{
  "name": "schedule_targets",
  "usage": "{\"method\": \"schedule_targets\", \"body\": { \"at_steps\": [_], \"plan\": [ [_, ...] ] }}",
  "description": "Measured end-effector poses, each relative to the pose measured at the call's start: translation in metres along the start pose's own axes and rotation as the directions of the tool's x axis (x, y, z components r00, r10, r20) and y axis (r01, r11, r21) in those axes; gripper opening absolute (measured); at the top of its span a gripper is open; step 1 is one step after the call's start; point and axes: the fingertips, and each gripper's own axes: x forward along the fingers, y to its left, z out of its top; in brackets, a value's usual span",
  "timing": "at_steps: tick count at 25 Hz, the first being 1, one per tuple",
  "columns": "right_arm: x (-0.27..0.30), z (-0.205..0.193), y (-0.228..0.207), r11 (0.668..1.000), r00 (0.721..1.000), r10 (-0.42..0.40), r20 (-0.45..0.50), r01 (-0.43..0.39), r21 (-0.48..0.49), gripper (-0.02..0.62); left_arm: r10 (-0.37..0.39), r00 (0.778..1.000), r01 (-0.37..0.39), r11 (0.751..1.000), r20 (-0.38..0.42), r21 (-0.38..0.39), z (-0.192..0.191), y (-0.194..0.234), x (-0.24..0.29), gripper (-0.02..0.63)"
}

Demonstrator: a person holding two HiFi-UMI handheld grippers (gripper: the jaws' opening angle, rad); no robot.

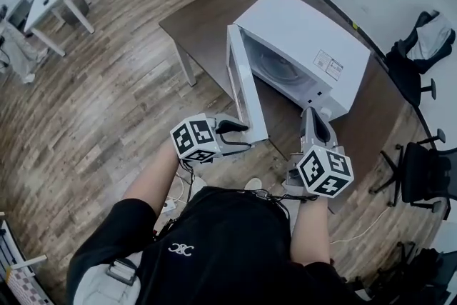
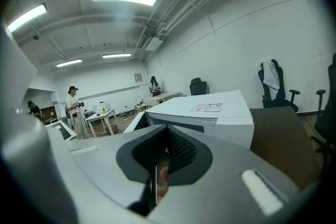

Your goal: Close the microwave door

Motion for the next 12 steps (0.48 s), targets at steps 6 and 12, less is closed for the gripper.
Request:
{"method": "schedule_targets", "body": {
  "at_steps": [6,12],
  "plan": [
    [-0.013,0.002,-0.033,1.0,1.0,-0.022,0.011,0.022,0.017,0.006,0.006,1.0,-0.005,0.999,-0.029,0.034,0.016,-0.002,0.028,0.152],
    [-0.023,0.006,-0.064,0.999,0.999,-0.036,0.019,0.035,0.023,0.006,0.036,0.999,-0.036,0.999,-0.026,0.022,0.029,0.004,0.052,0.152]
  ]
}}
